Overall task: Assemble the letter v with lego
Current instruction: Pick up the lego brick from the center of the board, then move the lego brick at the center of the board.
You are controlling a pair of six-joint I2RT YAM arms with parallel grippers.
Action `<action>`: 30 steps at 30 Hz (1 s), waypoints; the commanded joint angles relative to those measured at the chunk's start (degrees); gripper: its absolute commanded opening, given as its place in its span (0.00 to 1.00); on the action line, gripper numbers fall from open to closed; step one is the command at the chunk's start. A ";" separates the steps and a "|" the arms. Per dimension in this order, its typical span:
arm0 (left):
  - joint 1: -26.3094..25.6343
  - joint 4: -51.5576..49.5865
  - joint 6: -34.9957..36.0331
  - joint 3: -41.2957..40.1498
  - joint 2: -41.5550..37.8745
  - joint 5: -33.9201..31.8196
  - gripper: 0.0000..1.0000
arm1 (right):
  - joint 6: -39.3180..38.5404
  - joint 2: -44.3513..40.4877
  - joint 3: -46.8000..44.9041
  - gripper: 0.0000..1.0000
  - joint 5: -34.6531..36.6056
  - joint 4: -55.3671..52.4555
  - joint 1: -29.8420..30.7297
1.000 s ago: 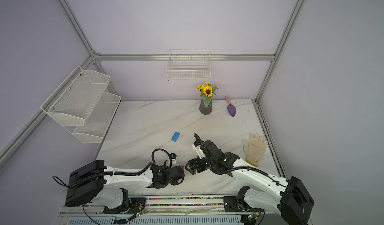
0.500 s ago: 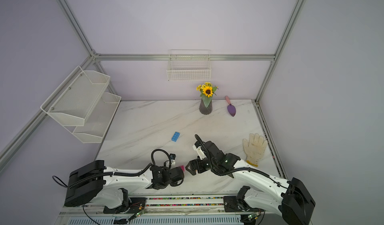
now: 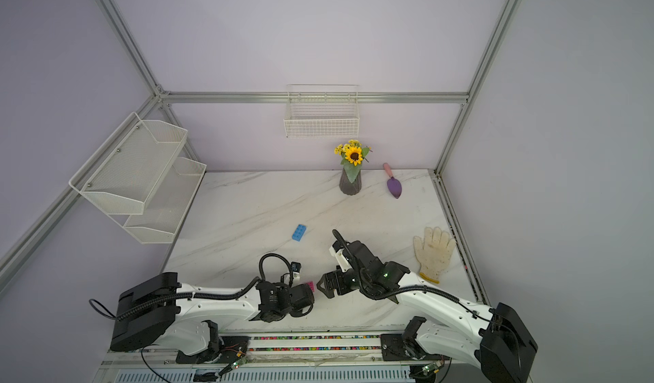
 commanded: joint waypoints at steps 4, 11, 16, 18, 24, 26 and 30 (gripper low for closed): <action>-0.43 -10.12 14.11 7.54 -1.31 -1.55 0.25 | 1.48 -0.48 0.89 0.97 4.56 -2.03 0.34; 1.92 -14.04 33.06 13.61 -5.23 0.42 0.26 | -0.38 -0.42 -0.79 0.97 1.29 -2.38 0.33; 5.62 -11.16 41.83 12.06 -8.14 6.41 0.27 | 0.08 -4.00 -2.32 0.97 1.45 -4.53 0.34; 7.06 -8.88 46.27 10.63 -9.67 9.45 0.28 | 0.90 -5.99 -2.91 0.97 1.81 -4.83 0.34; 9.98 -3.05 54.16 7.13 -11.08 15.30 0.28 | 1.64 -8.66 -3.85 0.97 1.73 -5.25 0.34; 10.27 -1.67 56.11 6.55 -10.83 16.35 0.28 | 1.64 -8.38 -3.86 0.97 1.56 -5.32 0.34; 11.24 1.08 59.85 5.86 -9.88 18.28 0.28 | 0.92 -6.60 -3.16 0.97 0.30 -6.88 0.34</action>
